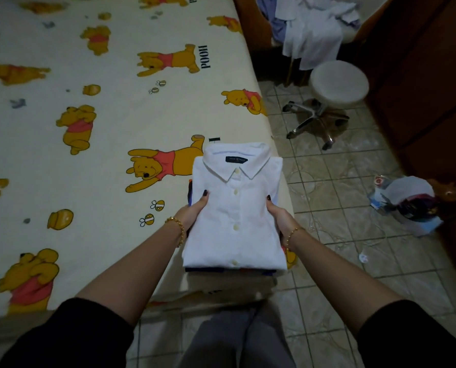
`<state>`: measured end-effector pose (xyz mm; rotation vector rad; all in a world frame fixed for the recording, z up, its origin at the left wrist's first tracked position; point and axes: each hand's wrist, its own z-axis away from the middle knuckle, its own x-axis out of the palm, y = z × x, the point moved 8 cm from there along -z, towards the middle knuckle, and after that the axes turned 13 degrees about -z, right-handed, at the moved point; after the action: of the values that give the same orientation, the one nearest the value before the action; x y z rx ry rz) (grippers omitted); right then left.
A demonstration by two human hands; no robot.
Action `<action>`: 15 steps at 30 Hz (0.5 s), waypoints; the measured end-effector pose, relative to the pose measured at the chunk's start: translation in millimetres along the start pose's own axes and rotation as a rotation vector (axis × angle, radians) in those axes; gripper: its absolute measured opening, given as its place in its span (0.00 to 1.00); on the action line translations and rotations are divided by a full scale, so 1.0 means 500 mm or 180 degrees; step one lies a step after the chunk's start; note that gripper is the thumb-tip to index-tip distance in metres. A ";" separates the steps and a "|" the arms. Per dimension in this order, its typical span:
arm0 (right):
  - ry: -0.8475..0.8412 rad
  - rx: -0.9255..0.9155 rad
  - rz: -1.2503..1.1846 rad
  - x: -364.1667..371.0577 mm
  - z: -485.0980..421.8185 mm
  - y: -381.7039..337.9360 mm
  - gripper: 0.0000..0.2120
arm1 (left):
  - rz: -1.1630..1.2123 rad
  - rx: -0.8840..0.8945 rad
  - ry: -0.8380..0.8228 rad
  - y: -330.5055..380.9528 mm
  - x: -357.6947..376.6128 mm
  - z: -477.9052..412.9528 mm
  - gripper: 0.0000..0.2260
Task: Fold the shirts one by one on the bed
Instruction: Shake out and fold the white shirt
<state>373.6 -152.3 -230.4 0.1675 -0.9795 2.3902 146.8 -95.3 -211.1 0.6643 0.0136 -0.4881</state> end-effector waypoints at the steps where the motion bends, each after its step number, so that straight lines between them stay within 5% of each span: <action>1: -0.0024 0.0016 0.0107 -0.002 -0.011 -0.003 0.24 | 0.0018 -0.0001 0.0086 -0.003 -0.002 -0.011 0.42; 5: -0.0175 0.0111 0.0299 -0.010 -0.059 -0.012 0.46 | 0.0094 -0.0107 0.0310 -0.030 0.003 -0.043 0.44; 10: -0.0188 0.0118 0.0784 -0.012 -0.102 -0.006 0.24 | 0.0274 -0.0162 0.0831 -0.052 0.012 -0.063 0.34; 15: -0.0094 0.0064 0.1409 -0.023 -0.148 0.043 0.38 | 0.0196 -0.0184 0.1313 -0.105 0.037 -0.083 0.31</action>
<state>378.6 -119.6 -300.7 -0.0106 -1.0980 2.8034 146.1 -114.2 -277.8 0.6970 0.3936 -0.2837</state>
